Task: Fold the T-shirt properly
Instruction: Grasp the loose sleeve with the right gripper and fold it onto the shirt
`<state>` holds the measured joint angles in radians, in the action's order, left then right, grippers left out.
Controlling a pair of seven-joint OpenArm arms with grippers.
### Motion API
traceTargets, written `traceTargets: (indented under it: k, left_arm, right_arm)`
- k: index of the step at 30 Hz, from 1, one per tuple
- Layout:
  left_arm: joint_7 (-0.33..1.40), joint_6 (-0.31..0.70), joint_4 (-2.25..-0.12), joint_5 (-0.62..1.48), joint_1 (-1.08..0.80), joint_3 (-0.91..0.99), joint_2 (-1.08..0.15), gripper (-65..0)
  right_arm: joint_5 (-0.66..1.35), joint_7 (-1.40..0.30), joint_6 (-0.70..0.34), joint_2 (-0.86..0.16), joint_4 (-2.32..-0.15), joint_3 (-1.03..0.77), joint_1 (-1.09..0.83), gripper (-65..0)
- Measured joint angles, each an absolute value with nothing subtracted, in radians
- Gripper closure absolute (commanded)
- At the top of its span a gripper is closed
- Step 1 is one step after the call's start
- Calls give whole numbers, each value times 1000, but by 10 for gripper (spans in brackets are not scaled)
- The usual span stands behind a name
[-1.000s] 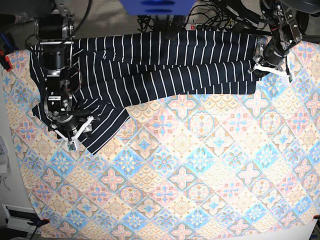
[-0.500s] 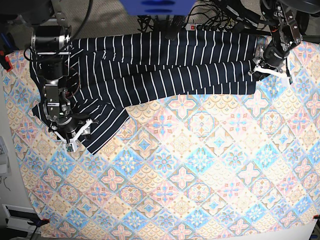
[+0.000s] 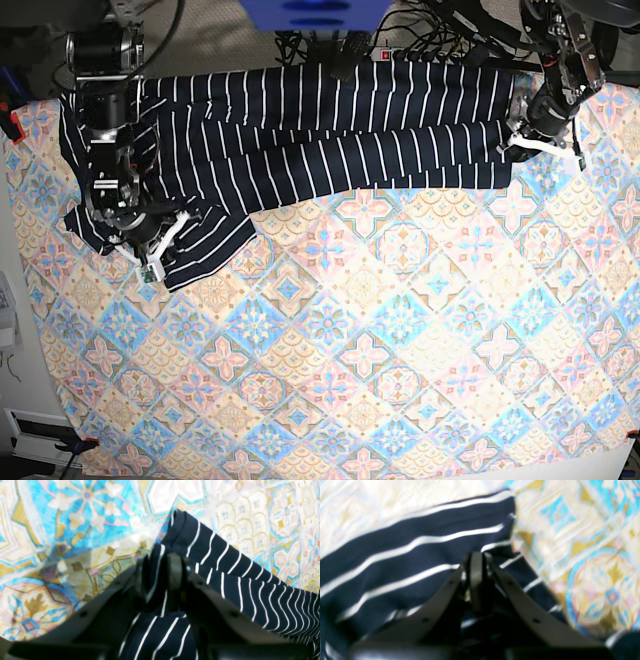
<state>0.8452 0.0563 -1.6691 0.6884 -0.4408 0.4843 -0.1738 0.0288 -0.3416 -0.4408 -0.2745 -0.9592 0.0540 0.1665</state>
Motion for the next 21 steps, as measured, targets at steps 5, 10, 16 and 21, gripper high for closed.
traceTargets:
  k: [5,10,16,21]
  left_arm:
    - [846,57,-1669,690,-429,485,-169,-136]
    - [845,56,-1669,688,-427,486,-171,-136]
    - [845,56,-1669,689,-427,486,-171,-136]
    - [846,57,-1669,690,-412,484,-171,-136]
  right_arm:
    - [25,-490,-456,-259,-1192,-48,42,0]
    - [18,-541,-444,-270,-1415,-144,-80,0]
    - [28,-599,-456,-258,-1658,-205,-253,0]
    - [119,-604,-451,-264,-1802,-292,-406,0]
